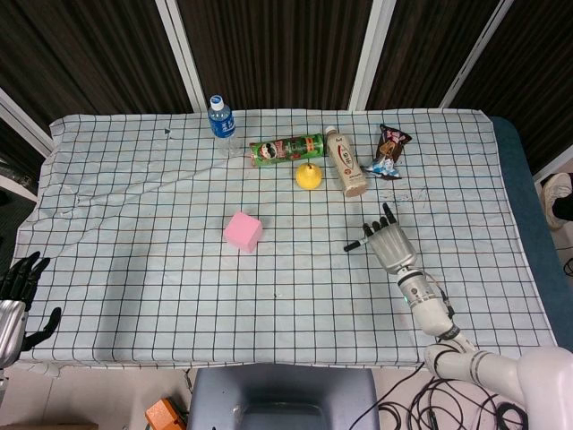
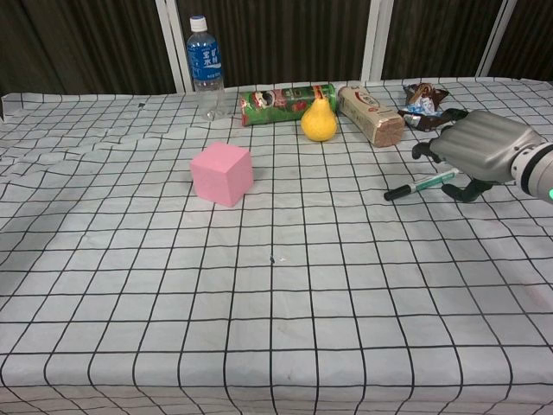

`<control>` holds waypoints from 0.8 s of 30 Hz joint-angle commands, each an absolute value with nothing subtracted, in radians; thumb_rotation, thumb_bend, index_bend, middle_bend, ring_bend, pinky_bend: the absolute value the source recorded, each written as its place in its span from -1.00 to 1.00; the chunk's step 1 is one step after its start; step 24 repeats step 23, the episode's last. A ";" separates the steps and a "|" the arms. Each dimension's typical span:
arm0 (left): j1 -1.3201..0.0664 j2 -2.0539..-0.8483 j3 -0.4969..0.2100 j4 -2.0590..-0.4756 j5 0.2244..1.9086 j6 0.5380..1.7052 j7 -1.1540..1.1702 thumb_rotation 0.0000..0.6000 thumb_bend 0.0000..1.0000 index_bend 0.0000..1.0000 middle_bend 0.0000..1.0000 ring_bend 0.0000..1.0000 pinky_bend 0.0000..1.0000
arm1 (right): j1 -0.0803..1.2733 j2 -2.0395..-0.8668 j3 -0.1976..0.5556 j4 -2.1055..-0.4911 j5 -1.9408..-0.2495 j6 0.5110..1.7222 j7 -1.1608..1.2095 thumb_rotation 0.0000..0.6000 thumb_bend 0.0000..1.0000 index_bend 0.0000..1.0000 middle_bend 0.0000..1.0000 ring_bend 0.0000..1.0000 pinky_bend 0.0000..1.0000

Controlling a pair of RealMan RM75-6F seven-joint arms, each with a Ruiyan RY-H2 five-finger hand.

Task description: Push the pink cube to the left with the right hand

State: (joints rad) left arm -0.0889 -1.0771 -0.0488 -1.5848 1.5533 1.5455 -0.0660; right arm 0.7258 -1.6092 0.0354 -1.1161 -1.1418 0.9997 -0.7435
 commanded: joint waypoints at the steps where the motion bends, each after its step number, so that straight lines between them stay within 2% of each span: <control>1: -0.083 -1.077 -0.049 -1.586 1.551 1.554 -0.062 1.00 -0.19 -1.00 -1.00 -1.00 -0.75 | 0.653 -1.483 0.030 -1.309 -1.195 1.131 -0.721 1.00 0.01 -0.47 -0.22 -0.43 -0.97; 6: -0.076 -1.079 -0.049 -1.590 1.547 1.564 -0.052 1.00 -0.19 -1.00 -1.00 -1.00 -0.75 | 0.488 -1.270 -0.026 -1.642 -1.309 1.388 -0.636 1.00 -0.09 -0.71 -0.44 -0.63 -0.97; 8: -0.072 -1.081 -0.049 -1.592 1.545 1.568 -0.042 1.00 -0.20 -1.00 -1.00 -1.00 -0.75 | 0.398 -1.186 -0.077 -1.757 -1.356 1.484 -0.571 1.00 -0.18 -0.89 -0.63 -0.80 -0.99; 10: -0.069 -1.084 -0.050 -1.595 1.544 1.575 -0.030 1.00 -0.19 -1.00 -1.00 -1.00 -0.75 | 0.312 -1.124 -0.135 -1.813 -1.413 1.564 -0.477 1.00 -0.22 -0.99 -0.79 -0.94 -1.00; 13: -0.062 -1.090 -0.049 -1.601 1.545 1.585 -0.007 1.00 -0.19 -1.00 -1.00 -1.00 -0.75 | 0.196 -1.122 -0.172 -1.753 -1.488 1.700 -0.359 1.00 -0.23 -1.00 -0.95 -1.00 -1.00; 16: -0.060 -1.099 -0.046 -1.607 1.546 1.586 0.021 1.00 -0.20 -1.00 -1.00 -1.00 -0.75 | 0.117 -1.187 -0.154 -1.639 -1.504 1.787 -0.227 1.00 -0.23 -1.00 -0.99 -1.00 -1.00; 24: -0.060 -1.118 -0.035 -1.624 1.559 1.578 0.092 1.00 -0.20 -1.00 -1.00 -1.00 -0.75 | 0.092 -1.164 -0.131 -1.604 -1.524 1.758 -0.141 1.00 -0.23 -1.00 -1.00 -1.00 -1.00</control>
